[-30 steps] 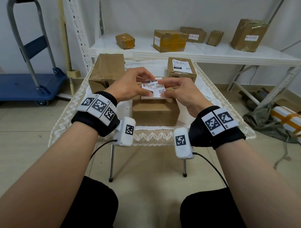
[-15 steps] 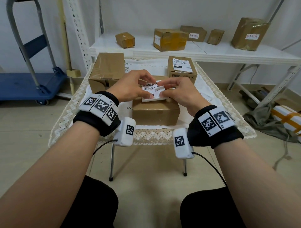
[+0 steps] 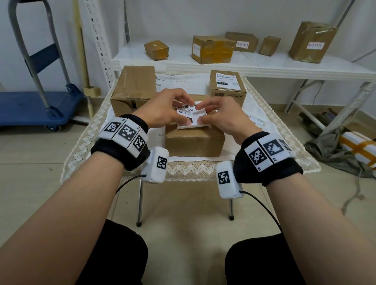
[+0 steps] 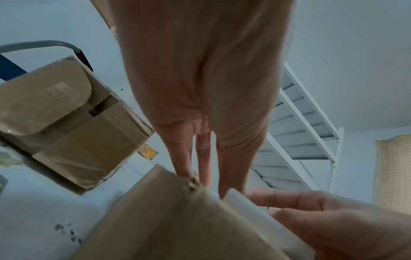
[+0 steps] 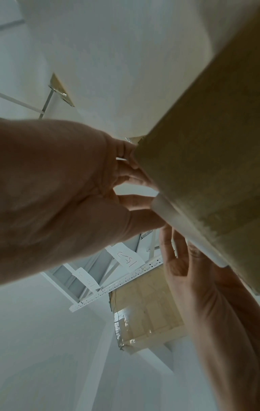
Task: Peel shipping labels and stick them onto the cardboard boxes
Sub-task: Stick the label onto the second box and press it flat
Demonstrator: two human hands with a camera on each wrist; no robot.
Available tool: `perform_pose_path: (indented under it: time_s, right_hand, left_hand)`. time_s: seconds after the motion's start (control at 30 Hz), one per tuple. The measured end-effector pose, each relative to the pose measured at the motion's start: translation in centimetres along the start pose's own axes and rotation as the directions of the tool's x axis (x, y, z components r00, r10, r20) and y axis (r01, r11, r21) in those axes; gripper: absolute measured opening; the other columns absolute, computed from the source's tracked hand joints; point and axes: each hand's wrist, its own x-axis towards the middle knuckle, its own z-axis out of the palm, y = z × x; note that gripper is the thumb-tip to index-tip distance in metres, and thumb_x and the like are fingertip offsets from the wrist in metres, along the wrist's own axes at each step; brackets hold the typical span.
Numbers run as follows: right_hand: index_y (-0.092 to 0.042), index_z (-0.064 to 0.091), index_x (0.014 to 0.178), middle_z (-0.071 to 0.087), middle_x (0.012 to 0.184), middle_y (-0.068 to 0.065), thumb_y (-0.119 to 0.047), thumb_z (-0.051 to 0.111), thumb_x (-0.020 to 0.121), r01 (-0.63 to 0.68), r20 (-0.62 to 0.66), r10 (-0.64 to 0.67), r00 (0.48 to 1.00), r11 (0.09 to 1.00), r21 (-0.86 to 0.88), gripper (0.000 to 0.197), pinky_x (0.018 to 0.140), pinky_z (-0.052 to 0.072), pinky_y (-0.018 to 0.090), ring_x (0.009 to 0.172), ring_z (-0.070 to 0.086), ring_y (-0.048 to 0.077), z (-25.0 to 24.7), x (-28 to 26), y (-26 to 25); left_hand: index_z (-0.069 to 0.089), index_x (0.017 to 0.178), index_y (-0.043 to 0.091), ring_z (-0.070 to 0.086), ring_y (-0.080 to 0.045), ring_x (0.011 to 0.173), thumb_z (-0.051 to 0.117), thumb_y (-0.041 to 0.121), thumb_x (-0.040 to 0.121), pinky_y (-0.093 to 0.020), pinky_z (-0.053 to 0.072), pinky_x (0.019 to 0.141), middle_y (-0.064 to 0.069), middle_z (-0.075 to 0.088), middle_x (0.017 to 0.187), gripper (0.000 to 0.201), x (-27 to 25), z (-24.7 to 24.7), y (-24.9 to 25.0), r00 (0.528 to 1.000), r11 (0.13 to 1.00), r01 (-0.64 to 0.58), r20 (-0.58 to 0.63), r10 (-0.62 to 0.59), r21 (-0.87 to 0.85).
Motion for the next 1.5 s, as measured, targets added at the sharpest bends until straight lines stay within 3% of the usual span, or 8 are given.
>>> perform_pose_path:
  time_s: [0.17,0.33,0.47,0.67,0.87,1.07,1.3,1.5]
  right_hand:
    - [-0.016,0.076,0.112,0.062,0.09,-0.006,-0.005,0.082,0.082,-0.008,-0.005,0.008,1.0,1.0,-0.018,0.033,0.05,0.041,0.004,0.078,0.059,0.004,-0.1,0.1,0.2]
    - [-0.017,0.077,0.107,0.063,0.086,-0.008,-0.002,0.08,0.083,-0.014,-0.015,0.014,1.0,1.0,-0.008,0.028,0.053,0.042,0.006,0.078,0.059,0.003,-0.1,0.2,0.5]
    - [-0.017,0.078,0.099,0.065,0.08,-0.004,0.001,0.076,0.084,-0.028,-0.038,0.029,0.999,1.0,0.009,0.024,0.057,0.042,0.011,0.074,0.06,0.007,0.0,0.5,0.7]
    - [-0.016,0.08,0.102,0.067,0.087,-0.003,-0.004,0.072,0.09,-0.003,-0.04,0.0,0.999,0.996,-0.086,0.019,0.056,0.04,0.006,0.076,0.057,-0.002,0.1,0.3,0.8]
    - [-0.02,0.079,0.108,0.056,0.079,-0.007,-0.013,0.073,0.092,0.005,-0.014,-0.007,1.0,0.994,-0.111,0.018,0.061,0.037,0.016,0.074,0.05,0.005,-0.1,0.5,1.0]
    - [-0.023,0.072,0.125,0.041,0.077,-0.021,-0.024,0.076,0.092,0.019,0.077,-0.007,0.997,0.987,-0.157,0.033,0.051,0.034,0.006,0.07,0.045,-0.001,-0.6,0.4,0.9]
    - [-0.029,0.067,0.135,0.044,0.079,-0.019,-0.029,0.071,0.096,0.038,0.147,-0.008,0.989,0.978,-0.203,0.039,0.063,0.033,0.014,0.074,0.045,-0.001,-0.8,0.3,0.8]
    - [-0.027,0.079,0.114,0.066,0.093,-0.001,-0.027,0.081,0.087,0.01,0.081,0.003,0.997,0.987,-0.158,0.027,0.068,0.042,0.016,0.08,0.052,0.009,-1.0,0.4,1.0]
  left_hand:
    - [0.064,0.117,0.022,0.058,-0.014,0.125,0.086,0.01,0.077,-0.021,0.043,0.094,0.002,0.064,0.132,0.047,-0.1,0.0,0.1,1.0,1.0,0.001,0.001,-0.001,0.003]
    - [0.064,0.117,0.021,0.056,-0.011,0.126,0.087,0.009,0.076,-0.012,0.043,0.091,0.005,0.065,0.13,0.048,-0.3,0.0,0.2,1.0,1.0,-0.022,-0.005,0.022,0.013]
    - [0.064,0.115,0.023,0.056,-0.011,0.127,0.087,0.009,0.075,-0.028,0.046,0.107,0.005,0.065,0.129,0.048,-0.4,0.0,0.3,0.999,0.999,-0.043,-0.005,0.043,0.032]
    - [0.065,0.113,0.026,0.054,-0.016,0.132,0.085,0.016,0.079,-0.034,0.042,0.111,0.001,0.064,0.133,0.041,-0.4,0.1,0.3,1.0,0.996,-0.018,0.024,0.016,0.084]
    - [0.067,0.126,0.023,0.049,-0.017,0.134,0.084,0.027,0.081,-0.027,0.034,0.103,0.001,0.061,0.139,0.048,-0.7,-0.1,0.4,1.0,0.98,0.003,0.018,-0.007,0.201]
    - [0.071,0.122,0.024,0.053,-0.016,0.123,0.084,0.033,0.081,-0.027,0.037,0.093,0.005,0.064,0.131,0.045,-0.8,-0.4,0.2,1.0,0.971,-0.001,0.024,-0.004,0.241]
    - [0.076,0.117,0.029,0.054,-0.01,0.128,0.08,0.038,0.084,-0.024,0.034,0.097,0.011,0.064,0.137,0.035,-1.2,-0.5,0.7,0.998,0.953,-0.038,0.067,0.019,0.3]
    - [0.082,0.102,0.02,0.061,-0.001,0.104,0.084,0.029,0.08,-0.013,0.043,0.079,0.009,0.075,0.117,0.024,-1.1,-1.0,1.0,0.999,0.958,0.021,0.02,-0.028,0.287]
